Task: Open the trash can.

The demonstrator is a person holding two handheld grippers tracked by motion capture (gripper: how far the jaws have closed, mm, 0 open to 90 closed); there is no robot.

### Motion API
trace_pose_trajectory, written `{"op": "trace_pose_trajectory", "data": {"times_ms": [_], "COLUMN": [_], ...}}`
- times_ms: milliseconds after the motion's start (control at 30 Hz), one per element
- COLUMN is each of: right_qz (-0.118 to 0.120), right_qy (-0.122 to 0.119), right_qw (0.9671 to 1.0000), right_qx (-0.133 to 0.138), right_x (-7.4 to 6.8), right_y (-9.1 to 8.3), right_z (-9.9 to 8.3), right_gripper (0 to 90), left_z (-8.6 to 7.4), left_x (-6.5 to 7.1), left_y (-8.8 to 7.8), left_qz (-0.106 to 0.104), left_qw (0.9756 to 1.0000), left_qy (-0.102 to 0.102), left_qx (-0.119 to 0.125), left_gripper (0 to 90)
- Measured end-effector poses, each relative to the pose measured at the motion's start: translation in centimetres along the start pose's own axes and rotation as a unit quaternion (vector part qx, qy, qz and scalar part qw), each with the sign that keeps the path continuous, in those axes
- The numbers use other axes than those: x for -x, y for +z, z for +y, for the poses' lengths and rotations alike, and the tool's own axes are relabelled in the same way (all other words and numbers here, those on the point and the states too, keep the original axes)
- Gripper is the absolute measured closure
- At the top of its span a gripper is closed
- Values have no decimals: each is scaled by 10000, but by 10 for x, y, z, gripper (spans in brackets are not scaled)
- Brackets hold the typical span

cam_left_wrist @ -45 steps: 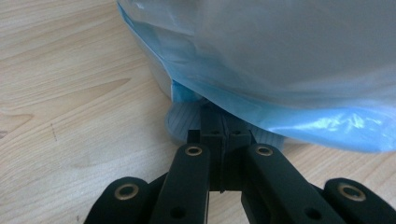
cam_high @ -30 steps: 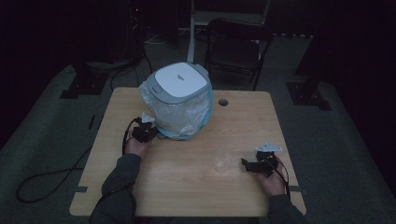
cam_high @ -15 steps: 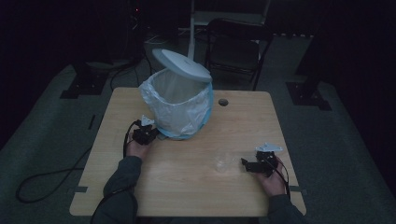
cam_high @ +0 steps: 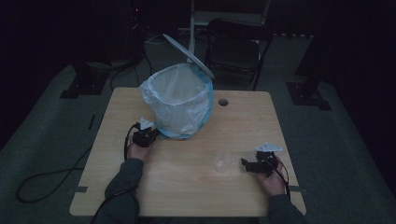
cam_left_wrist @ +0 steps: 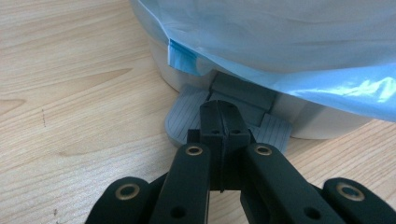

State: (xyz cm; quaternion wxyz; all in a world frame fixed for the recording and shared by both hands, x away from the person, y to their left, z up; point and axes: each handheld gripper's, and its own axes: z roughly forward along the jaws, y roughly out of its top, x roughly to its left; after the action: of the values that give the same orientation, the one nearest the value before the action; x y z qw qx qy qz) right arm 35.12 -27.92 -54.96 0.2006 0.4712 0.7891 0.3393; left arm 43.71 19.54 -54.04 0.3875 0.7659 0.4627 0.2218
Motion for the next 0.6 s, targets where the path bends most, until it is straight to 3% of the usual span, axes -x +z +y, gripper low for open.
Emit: {"op": "trace_pose_trajectory", "data": {"times_ms": [600], "right_qz": [-22], "right_qy": [23], "right_qw": [10000], "right_qx": [1], "right_x": [-1], "right_y": [0], "right_z": [0], "right_gripper": [134], "left_z": [0], "left_x": [4], "left_y": [0], "left_qz": [134], "left_qw": [9999], "left_qy": [86], "left_qx": [7], "left_gripper": [900]}}
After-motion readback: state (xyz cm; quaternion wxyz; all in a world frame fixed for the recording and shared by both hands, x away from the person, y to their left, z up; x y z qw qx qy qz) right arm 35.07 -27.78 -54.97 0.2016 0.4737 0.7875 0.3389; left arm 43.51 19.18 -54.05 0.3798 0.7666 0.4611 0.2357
